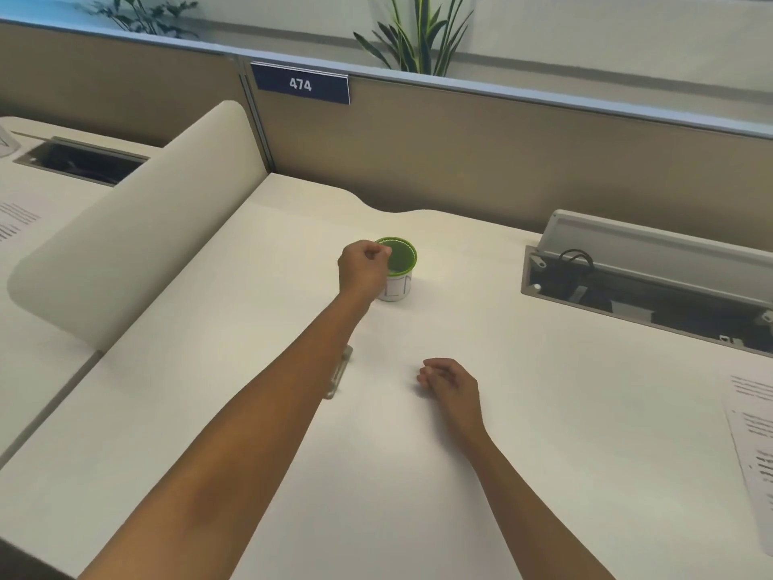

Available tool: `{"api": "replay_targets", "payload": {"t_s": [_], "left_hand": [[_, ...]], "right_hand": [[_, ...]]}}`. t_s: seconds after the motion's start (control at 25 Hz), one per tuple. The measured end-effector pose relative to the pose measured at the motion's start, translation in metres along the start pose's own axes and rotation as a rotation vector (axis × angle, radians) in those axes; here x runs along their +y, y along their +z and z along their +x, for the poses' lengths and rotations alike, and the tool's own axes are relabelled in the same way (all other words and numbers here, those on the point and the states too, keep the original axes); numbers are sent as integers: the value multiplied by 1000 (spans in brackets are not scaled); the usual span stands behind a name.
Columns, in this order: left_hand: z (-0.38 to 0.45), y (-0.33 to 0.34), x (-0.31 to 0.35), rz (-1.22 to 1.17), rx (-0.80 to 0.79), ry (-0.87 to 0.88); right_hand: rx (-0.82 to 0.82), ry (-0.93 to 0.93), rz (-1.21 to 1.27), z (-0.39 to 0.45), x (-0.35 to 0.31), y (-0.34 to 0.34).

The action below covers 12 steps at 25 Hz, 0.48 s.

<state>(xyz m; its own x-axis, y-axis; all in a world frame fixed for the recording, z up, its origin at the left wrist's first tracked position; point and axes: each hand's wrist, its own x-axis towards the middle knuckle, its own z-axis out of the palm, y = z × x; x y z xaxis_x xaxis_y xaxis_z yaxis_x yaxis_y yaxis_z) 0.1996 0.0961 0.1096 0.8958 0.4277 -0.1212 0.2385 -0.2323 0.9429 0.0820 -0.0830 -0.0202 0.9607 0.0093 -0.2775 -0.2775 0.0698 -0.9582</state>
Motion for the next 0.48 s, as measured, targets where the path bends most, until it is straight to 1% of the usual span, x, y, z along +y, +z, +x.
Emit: {"api": "replay_targets", "payload": {"t_s": [0.2, 0.36, 0.4, 0.48], "left_hand": [[35, 5, -2, 116, 34, 11], [40, 2, -6, 80, 59, -11], [37, 0, -8, 66, 72, 4], [26, -1, -15, 79, 93, 86]], "right_hand": [[-21, 3, 7, 2, 2, 0], [-25, 10, 14, 6, 0, -1], [-27, 10, 14, 7, 0, -1], [-27, 9, 14, 6, -1, 0]]}}
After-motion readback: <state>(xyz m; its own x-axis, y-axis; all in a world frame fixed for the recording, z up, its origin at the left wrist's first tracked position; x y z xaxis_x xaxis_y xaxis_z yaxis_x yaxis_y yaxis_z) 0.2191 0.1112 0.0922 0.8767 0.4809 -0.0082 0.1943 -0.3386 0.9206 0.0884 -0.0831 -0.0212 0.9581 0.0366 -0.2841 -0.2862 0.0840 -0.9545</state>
